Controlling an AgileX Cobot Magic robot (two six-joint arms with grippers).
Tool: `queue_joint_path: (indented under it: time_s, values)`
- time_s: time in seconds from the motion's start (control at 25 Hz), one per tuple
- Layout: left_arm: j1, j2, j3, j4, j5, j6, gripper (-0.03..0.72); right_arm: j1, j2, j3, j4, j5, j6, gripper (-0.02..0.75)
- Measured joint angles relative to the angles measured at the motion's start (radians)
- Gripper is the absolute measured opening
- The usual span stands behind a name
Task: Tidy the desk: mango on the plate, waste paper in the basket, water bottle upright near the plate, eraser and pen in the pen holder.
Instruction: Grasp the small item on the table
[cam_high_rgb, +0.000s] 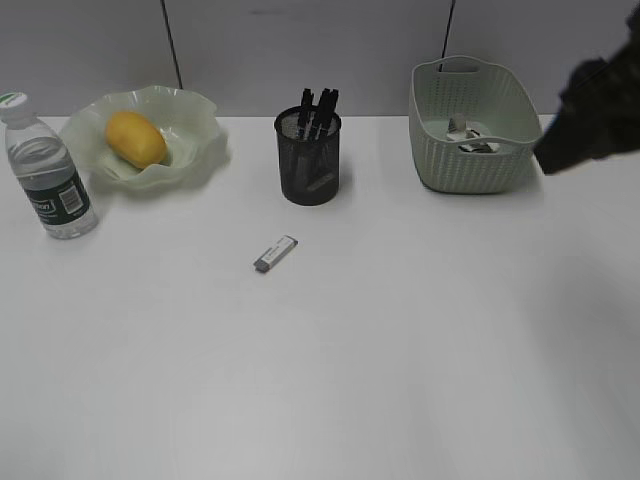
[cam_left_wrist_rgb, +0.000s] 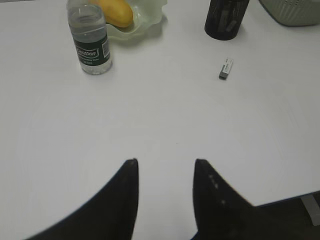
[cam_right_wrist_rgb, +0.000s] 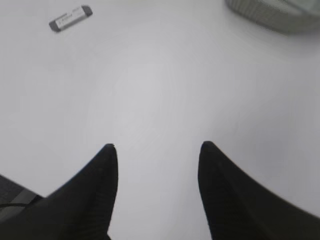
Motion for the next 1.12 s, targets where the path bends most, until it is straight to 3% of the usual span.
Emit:
queue_joint_path:
  time_s: [0.2,0.44,0.72,1.12]
  values:
    - [0.0,0.0,0.0,-0.001,-0.001,0.0,0.281,-0.055,-0.265,0.268,0.058,-0.049,-0.022,0.419]
    - [0.0,0.0,0.0,-0.001,-0.001,0.0,0.281,-0.056,-0.53,0.47,0.013,-0.065,0.155,0.419]
    - [0.0,0.0,0.0,-0.001,-0.001,0.0,0.281,-0.056,-0.894,0.583,-0.164,-0.024,0.367,0.419]
    - [0.0,0.013,-0.004,-0.006,-0.049,0.026,0.283,-0.056,-1.127,0.601,-0.216,0.047,0.399,0.419]
